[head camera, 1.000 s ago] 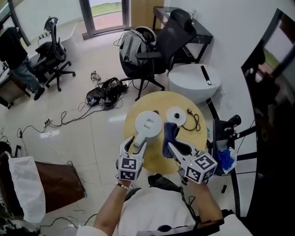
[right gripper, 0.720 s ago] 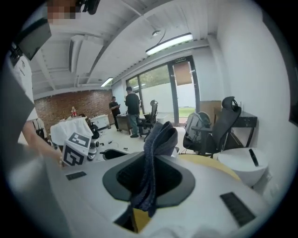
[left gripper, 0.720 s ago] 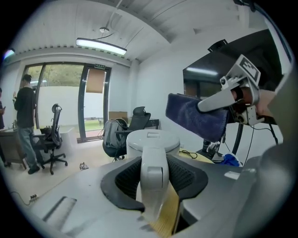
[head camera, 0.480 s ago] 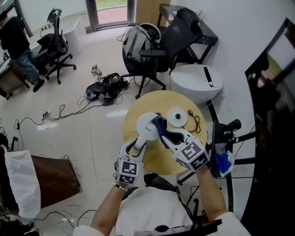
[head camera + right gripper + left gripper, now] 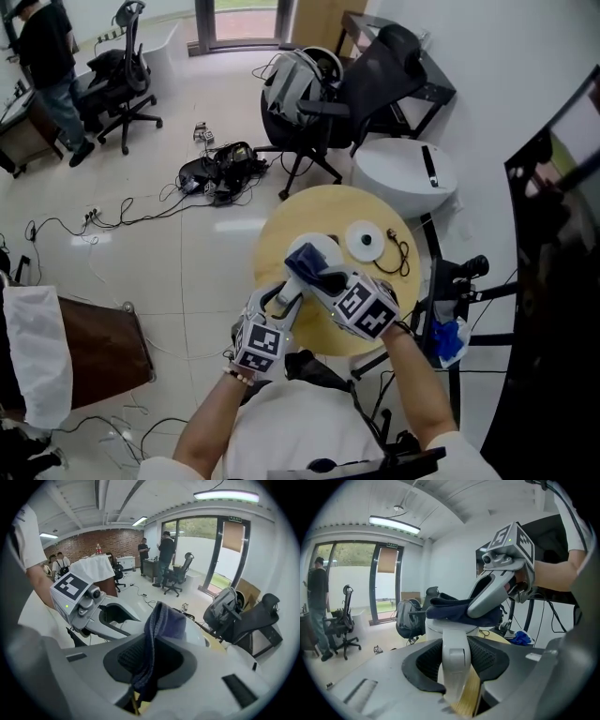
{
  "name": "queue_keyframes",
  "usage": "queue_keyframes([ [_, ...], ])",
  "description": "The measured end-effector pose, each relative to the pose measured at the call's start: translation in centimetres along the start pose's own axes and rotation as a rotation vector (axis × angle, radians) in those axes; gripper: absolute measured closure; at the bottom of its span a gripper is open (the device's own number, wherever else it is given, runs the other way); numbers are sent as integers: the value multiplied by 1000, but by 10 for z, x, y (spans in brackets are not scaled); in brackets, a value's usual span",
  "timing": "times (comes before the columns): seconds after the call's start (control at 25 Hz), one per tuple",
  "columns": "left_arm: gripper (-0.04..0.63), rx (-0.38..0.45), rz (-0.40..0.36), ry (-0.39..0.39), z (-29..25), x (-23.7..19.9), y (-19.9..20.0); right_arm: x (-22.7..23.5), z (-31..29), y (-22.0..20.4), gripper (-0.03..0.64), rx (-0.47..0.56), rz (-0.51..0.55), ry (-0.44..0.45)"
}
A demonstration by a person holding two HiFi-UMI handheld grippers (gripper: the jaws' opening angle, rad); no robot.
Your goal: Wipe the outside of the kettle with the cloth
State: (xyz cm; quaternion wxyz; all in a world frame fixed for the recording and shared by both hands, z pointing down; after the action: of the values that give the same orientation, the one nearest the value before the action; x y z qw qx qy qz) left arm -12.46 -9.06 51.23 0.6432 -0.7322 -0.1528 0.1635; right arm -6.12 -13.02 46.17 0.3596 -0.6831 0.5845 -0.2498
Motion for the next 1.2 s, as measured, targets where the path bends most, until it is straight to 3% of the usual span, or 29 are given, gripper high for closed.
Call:
queue_keyframes([
  [0.28,425,-16,2,-22,4,-1,0,-15,-33,24,544,-11,42,99],
  [0.52,425,-35,1,-9,4,0,-2,41,-44,23,543,-30,28,12],
  [0.8,423,-44,13,1,5,-5,-3,85,-9,-7,543,-35,-59,-130],
  [1.04,423,-59,26,5,5,-7,-3,65,19,-29,543,-30,-101,-186],
  [1.2,422,-55,46,23,5,-7,-4,30,24,-29,543,35,-139,-176],
])
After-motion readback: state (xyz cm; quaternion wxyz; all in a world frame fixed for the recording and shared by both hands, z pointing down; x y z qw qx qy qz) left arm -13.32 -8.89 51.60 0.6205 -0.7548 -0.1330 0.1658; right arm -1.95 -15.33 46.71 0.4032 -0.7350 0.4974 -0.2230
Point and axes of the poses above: the fingertips, and each gripper's own axes: z backward along the fingers, x to its right, y out of its top, the point moved 4 cm from there along z, backward along the fingers, and after that the axes turned 15 degrees about x, right-handed, at the moved point
